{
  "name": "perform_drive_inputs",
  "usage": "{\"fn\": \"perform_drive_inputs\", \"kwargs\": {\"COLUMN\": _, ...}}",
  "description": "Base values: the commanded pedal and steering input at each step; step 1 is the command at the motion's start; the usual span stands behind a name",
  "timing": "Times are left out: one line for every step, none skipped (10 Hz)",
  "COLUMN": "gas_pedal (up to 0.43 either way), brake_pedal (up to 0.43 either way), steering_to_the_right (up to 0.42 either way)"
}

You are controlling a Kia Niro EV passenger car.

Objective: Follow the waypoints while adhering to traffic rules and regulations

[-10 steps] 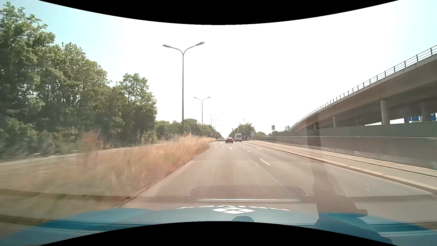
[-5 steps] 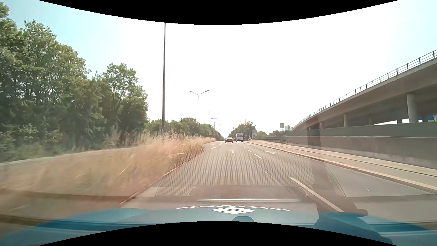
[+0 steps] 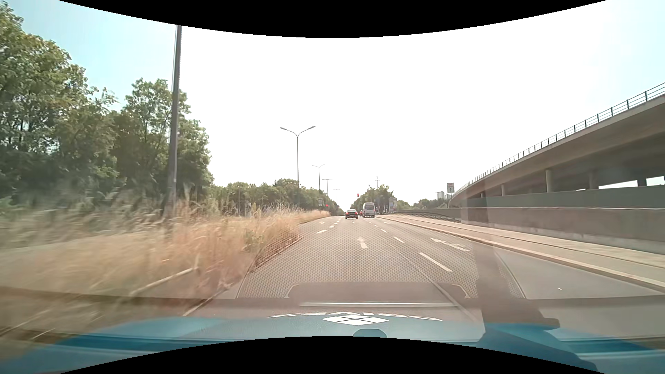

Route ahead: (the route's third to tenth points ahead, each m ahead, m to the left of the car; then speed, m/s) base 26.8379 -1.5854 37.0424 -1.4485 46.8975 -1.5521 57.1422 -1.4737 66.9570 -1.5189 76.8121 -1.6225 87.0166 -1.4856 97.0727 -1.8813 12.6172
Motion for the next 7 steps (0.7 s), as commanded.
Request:
{"fn": "perform_drive_inputs", "kwargs": {"gas_pedal": 0.0, "brake_pedal": 0.043, "steering_to_the_right": -0.019}}
{"fn": "perform_drive_inputs", "kwargs": {"gas_pedal": 0.0, "brake_pedal": 0.073, "steering_to_the_right": -0.019}}
{"fn": "perform_drive_inputs", "kwargs": {"gas_pedal": 0.0, "brake_pedal": 0.091, "steering_to_the_right": -0.019}}
{"fn": "perform_drive_inputs", "kwargs": {"gas_pedal": 0.0, "brake_pedal": 0.098, "steering_to_the_right": -0.019}}
{"fn": "perform_drive_inputs", "kwargs": {"gas_pedal": 0.0, "brake_pedal": 0.098, "steering_to_the_right": -0.019}}
{"fn": "perform_drive_inputs", "kwargs": {"gas_pedal": 0.0, "brake_pedal": 0.104, "steering_to_the_right": -0.019}}
{"fn": "perform_drive_inputs", "kwargs": {"gas_pedal": 0.0, "brake_pedal": 0.11, "steering_to_the_right": -0.019}}
